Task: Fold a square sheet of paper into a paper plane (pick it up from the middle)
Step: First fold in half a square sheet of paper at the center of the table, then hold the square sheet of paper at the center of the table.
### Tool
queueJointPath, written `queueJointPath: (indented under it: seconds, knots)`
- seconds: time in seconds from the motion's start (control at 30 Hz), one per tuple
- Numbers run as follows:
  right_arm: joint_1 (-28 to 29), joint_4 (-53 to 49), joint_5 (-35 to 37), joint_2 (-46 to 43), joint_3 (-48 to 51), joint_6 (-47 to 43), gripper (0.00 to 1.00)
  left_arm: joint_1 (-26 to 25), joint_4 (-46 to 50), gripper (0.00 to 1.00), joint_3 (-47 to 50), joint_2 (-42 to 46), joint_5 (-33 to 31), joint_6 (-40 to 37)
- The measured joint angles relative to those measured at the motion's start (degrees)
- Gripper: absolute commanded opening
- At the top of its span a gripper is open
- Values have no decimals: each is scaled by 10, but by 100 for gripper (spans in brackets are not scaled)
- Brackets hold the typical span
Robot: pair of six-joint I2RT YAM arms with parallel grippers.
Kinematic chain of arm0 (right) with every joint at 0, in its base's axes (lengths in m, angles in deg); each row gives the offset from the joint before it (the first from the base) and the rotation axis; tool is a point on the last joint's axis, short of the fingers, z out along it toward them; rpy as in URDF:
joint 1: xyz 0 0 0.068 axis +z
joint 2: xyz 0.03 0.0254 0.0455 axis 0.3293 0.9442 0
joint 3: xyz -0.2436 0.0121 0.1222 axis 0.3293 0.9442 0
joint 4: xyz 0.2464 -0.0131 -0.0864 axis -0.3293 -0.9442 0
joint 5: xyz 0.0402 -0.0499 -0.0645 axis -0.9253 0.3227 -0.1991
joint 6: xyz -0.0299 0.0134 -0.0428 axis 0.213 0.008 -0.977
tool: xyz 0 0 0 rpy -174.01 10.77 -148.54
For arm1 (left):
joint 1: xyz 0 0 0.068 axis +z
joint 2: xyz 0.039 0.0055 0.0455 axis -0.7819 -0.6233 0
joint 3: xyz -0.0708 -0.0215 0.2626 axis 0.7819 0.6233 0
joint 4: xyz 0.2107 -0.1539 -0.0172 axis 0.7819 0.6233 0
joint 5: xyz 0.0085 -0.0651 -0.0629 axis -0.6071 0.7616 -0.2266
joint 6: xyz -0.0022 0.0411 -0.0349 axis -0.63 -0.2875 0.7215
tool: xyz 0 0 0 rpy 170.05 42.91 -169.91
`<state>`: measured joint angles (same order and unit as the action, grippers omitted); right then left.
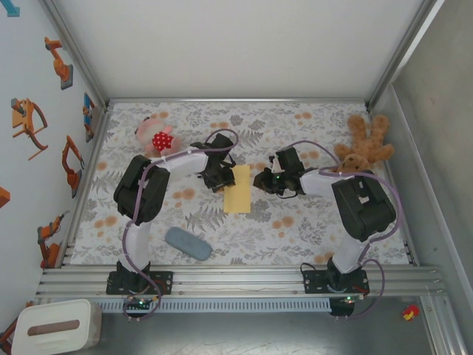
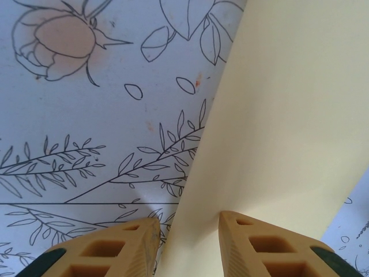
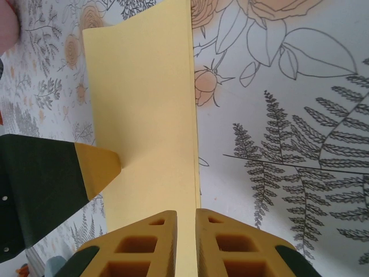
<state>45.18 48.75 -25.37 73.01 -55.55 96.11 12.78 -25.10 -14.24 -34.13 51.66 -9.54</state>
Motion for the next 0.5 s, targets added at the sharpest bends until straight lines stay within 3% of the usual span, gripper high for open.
queueJointPath:
  seconds: [0.5]
  knots:
    - [6, 14, -38, 31, -13, 0, 15, 0, 6, 37, -7, -5, 3, 0]
